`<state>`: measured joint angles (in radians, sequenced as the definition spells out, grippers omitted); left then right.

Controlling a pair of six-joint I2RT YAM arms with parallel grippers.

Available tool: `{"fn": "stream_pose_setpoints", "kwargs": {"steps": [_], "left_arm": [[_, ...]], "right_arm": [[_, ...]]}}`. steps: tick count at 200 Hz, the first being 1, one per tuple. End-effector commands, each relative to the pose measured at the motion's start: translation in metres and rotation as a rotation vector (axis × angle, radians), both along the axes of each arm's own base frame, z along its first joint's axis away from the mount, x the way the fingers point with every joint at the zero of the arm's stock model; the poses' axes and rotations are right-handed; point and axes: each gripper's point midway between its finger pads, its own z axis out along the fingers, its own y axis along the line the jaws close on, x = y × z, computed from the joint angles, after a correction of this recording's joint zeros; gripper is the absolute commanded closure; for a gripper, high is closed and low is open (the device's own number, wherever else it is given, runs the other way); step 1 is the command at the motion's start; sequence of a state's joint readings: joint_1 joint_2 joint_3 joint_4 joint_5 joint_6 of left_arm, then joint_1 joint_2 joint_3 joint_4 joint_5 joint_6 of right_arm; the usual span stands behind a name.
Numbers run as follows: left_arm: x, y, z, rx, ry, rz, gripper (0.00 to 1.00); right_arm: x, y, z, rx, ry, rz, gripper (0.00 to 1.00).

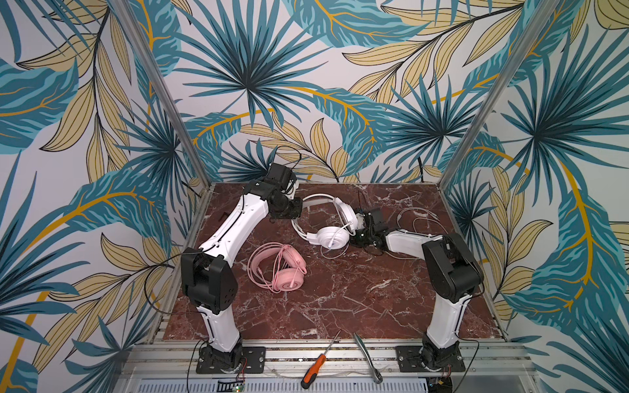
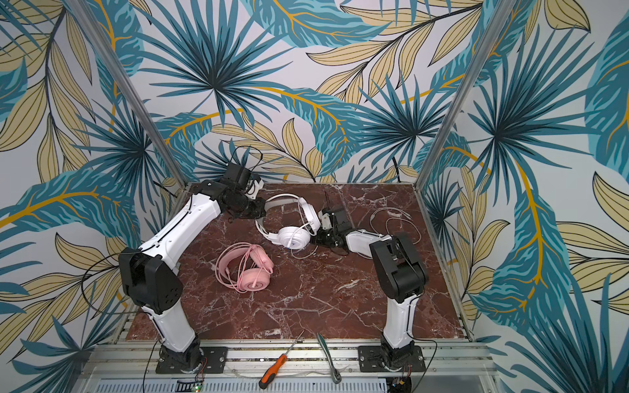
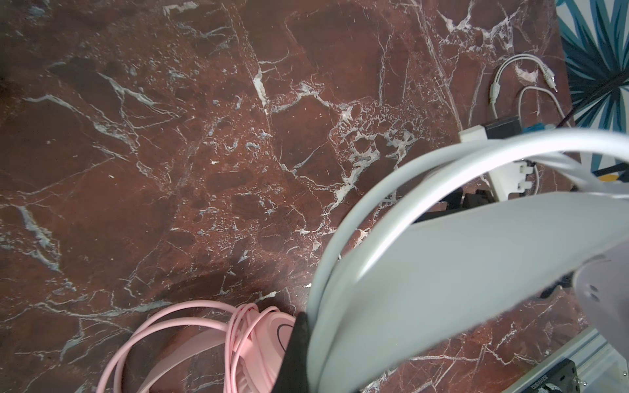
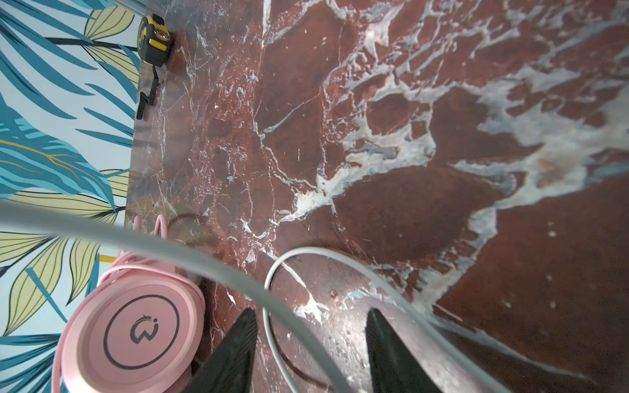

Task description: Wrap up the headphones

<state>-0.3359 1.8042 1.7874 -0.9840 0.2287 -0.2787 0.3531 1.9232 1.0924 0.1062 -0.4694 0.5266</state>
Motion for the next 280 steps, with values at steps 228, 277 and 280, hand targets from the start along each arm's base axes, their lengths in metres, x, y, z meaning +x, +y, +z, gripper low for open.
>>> {"fn": "stream_pose_setpoints", "kwargs": {"steps": [228,277,280], "left_arm": [[0.031,0.01,0.044,-0.18,-0.082,0.159,1.0],[0.035,0.018,0.041,-0.177,-0.076,0.206,1.0],[0.035,0.019,0.041,-0.178,-0.077,0.209,1.0]], "right_arm": [[-0.01,0.009,-0.013,0.198,0.048,-0.076,0.71],[-0.018,0.008,-0.014,0.191,0.055,-0.075,0.86],[-0.019,0.009,-0.014,0.188,0.056,-0.071,0.86]]}}
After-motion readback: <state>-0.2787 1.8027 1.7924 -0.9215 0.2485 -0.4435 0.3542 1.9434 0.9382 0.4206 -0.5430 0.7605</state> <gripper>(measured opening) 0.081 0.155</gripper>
